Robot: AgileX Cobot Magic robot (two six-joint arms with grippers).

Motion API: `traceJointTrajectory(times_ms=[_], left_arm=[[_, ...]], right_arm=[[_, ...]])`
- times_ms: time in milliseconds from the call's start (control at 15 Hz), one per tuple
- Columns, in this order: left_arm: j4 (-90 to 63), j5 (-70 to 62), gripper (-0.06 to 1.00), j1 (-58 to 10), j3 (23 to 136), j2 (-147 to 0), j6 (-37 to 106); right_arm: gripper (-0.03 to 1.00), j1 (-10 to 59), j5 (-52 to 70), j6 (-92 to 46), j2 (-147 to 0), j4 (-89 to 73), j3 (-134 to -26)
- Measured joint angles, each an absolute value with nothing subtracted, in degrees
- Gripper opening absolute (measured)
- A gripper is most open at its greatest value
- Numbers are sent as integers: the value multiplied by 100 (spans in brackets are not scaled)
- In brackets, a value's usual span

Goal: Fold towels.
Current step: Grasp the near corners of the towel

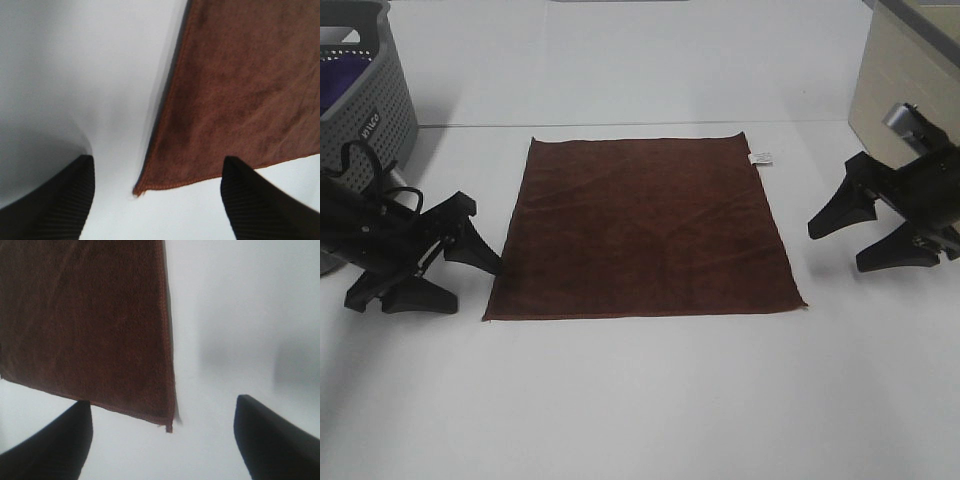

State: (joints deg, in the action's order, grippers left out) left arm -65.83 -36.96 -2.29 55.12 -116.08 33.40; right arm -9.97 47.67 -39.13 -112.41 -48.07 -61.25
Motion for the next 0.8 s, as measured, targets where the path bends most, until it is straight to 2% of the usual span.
traceJointTrajectory(times_ms=[400, 600, 800], left_arm=[[-6858, -3822, 68, -544, 6010, -11969, 3558], [-6944, -3753, 68, -773, 6016, -11981, 3570], [-7070, -3615, 58, -917, 6039, -12055, 3575]], right_arm=[[73, -985, 4979, -4223, -12078, -4819, -6646], [72, -762, 5094, -4251, -12284, -5025, -6772], [64, -195, 5185, -4251, -12427, -5157, -6841]])
